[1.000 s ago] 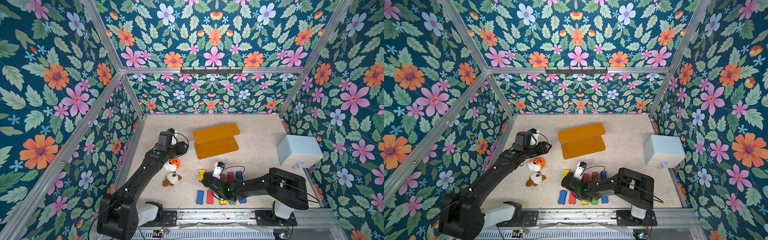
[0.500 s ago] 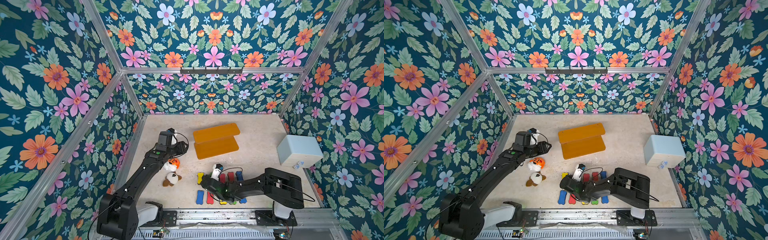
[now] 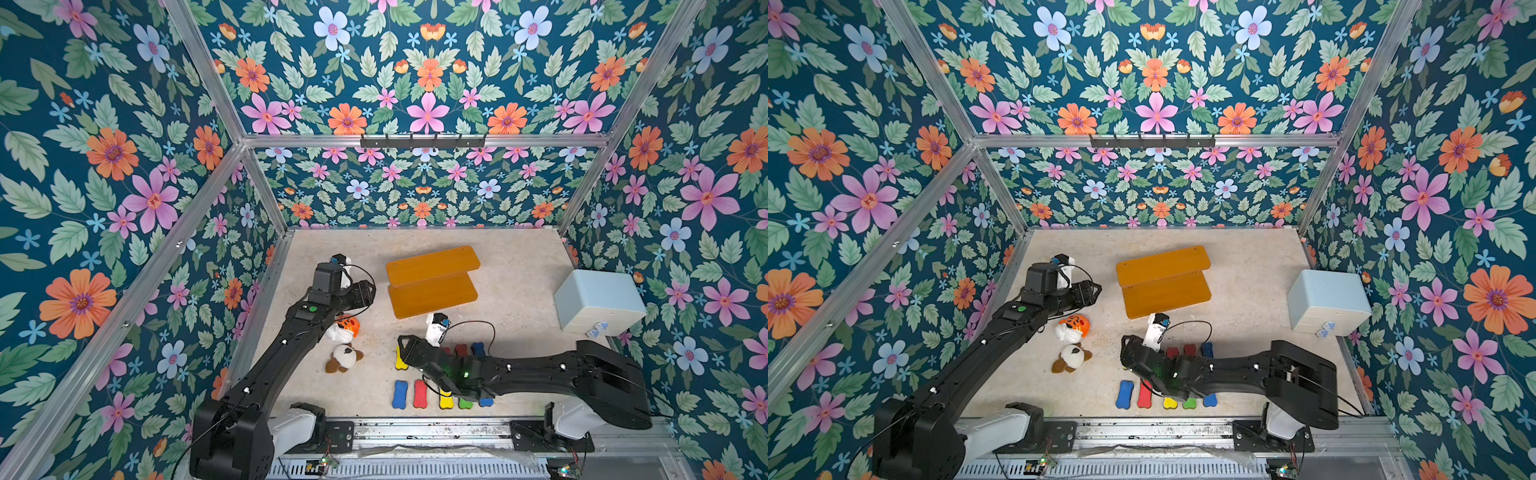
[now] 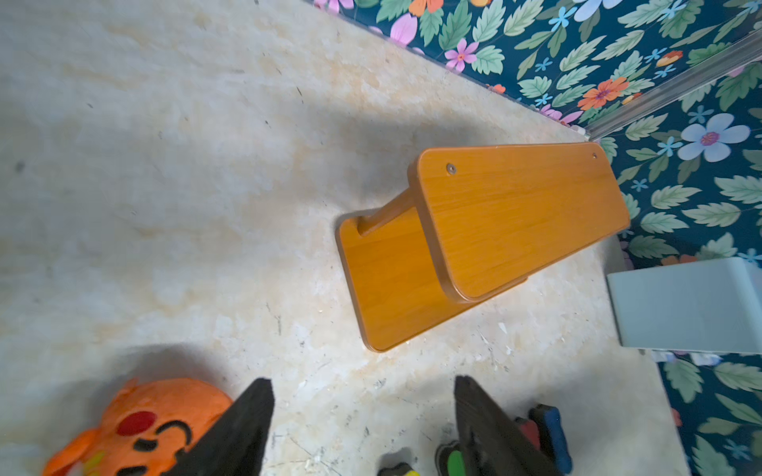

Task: Remove the whiteboard erasers from the shelf
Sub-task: Place the whiteboard eraser at the center of the board, then reset both arms

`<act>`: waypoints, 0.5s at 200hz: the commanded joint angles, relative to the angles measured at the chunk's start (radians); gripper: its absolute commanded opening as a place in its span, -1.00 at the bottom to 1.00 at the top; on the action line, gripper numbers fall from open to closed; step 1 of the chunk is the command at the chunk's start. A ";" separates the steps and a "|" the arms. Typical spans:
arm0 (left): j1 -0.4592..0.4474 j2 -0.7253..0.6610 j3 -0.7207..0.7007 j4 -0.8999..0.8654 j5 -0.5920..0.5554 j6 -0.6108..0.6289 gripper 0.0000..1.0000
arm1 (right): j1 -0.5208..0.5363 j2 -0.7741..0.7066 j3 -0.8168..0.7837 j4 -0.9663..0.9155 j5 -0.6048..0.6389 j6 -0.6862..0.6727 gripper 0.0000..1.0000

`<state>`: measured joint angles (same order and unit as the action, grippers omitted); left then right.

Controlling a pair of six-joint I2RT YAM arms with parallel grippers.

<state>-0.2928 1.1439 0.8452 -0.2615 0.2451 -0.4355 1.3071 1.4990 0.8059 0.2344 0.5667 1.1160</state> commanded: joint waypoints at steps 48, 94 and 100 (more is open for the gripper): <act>0.004 -0.131 -0.290 0.504 -0.596 0.262 0.98 | -0.172 -0.518 -0.511 0.447 0.477 -1.091 0.76; 0.079 0.016 -0.597 1.006 -0.513 0.494 0.84 | -0.692 -1.034 -0.816 0.476 0.021 -1.173 0.85; 0.109 0.044 -0.594 1.020 -0.461 0.483 0.82 | -0.750 -1.041 -0.830 0.494 0.011 -1.190 0.89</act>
<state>-0.2489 1.1191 0.2794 0.4633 -0.2813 -0.0483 0.7162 0.5449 0.0429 0.5964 0.7998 0.0898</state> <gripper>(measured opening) 0.923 0.926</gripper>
